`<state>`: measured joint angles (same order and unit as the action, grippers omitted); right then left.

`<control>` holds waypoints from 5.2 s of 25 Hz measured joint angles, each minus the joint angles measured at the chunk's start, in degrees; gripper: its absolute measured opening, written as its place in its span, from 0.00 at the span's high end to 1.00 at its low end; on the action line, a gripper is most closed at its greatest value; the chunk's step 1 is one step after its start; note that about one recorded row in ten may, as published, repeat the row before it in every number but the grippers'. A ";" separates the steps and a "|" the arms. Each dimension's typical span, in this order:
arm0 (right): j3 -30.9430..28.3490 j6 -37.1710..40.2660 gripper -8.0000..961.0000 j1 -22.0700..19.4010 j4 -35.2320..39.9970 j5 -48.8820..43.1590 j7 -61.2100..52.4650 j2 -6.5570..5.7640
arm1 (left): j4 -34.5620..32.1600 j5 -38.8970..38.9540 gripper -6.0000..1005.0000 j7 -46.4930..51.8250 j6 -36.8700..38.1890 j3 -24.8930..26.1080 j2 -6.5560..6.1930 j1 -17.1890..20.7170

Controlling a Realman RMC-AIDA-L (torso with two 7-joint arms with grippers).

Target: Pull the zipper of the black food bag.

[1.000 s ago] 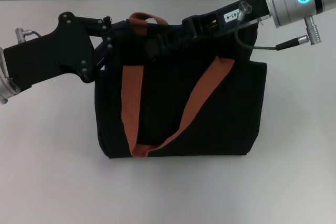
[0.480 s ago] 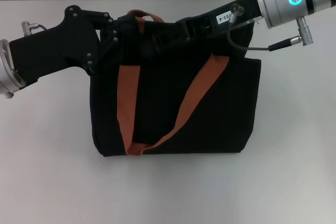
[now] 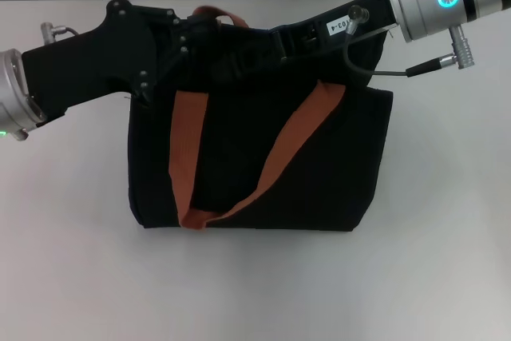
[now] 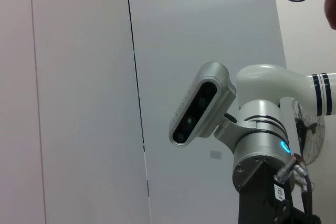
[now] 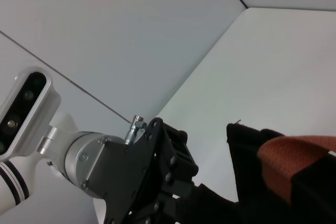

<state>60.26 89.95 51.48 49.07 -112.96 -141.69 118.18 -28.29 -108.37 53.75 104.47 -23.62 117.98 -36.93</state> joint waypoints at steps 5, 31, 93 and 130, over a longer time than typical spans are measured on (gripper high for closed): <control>0.01 0.01 0.60 -0.25 0.01 0.03 0.60 0.02 | 0.00 0.01 0.97 0.35 -0.23 -0.08 0.30 -1.24; 0.04 -1.34 0.99 -1.60 2.46 0.23 1.52 0.16 | 0.08 3.22 0.97 0.26 -0.51 0.18 0.11 1.74; -16.66 25.07 0.55 -24.09 -3.98 13.95 56.41 -2.09 | 0.09 6.36 0.97 0.44 -6.00 0.59 -0.20 6.70; -16.31 17.01 0.20 -27.24 -13.40 2.21 76.45 -0.05 | -4.06 6.61 0.34 29.40 10.72 -1.00 -11.05 10.35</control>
<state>43.95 106.96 24.24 35.68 -110.75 -65.23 118.13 -32.35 -101.76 83.15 115.19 -24.62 106.93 -26.58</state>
